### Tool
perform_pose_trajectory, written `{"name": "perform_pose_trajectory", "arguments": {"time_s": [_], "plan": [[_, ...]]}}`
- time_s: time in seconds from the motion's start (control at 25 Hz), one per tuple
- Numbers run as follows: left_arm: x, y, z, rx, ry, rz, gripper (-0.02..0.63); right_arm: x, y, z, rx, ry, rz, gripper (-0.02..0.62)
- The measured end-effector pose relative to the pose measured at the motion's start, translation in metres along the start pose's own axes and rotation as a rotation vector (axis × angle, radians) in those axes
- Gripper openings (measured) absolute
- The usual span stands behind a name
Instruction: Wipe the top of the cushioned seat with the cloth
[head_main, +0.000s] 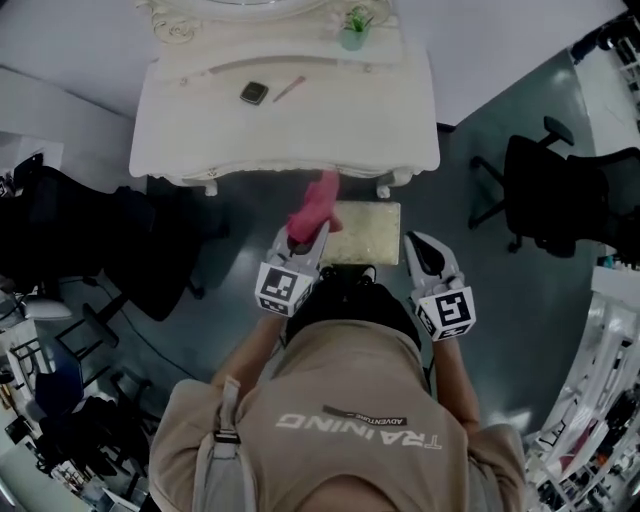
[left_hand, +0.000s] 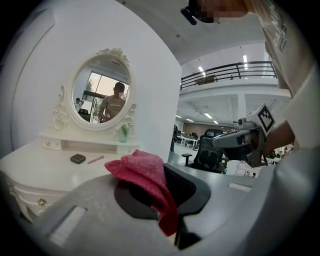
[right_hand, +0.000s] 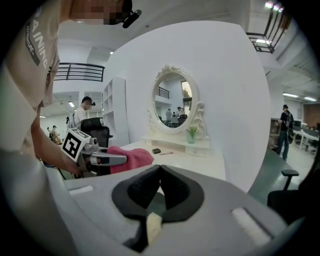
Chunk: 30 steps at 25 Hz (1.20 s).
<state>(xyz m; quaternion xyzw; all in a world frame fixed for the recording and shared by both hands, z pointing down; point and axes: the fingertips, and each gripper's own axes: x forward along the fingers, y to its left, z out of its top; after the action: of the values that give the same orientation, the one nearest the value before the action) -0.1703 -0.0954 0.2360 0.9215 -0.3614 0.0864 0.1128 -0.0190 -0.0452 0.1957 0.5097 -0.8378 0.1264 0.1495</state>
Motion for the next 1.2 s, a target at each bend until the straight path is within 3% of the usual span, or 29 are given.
{"name": "perform_pose_trajectory", "arguments": {"time_s": [0.24, 0.48, 0.64, 1.0, 1.2], "plan": [[0.013, 0.003, -0.033, -0.032, 0.056, 0.033, 0.038, 0.032, -0.001, -0.028, 0.029, 0.04, 0.08, 0.002], [0.016, -0.007, -0.087, -0.096, 0.169, 0.099, 0.038, 0.073, -0.007, -0.092, 0.03, 0.1, 0.199, 0.002], [0.028, 0.001, -0.118, -0.162, 0.176, 0.175, 0.038, 0.101, -0.032, -0.143, 0.069, 0.138, 0.184, 0.002], [0.055, 0.031, -0.223, -0.184, 0.288, 0.276, 0.038, 0.129, -0.052, -0.237, 0.164, 0.185, 0.158, 0.002], [0.08, 0.049, -0.298, -0.178, 0.36, 0.27, 0.038, 0.154, -0.047, -0.301, 0.028, 0.188, 0.157, 0.002]]}}
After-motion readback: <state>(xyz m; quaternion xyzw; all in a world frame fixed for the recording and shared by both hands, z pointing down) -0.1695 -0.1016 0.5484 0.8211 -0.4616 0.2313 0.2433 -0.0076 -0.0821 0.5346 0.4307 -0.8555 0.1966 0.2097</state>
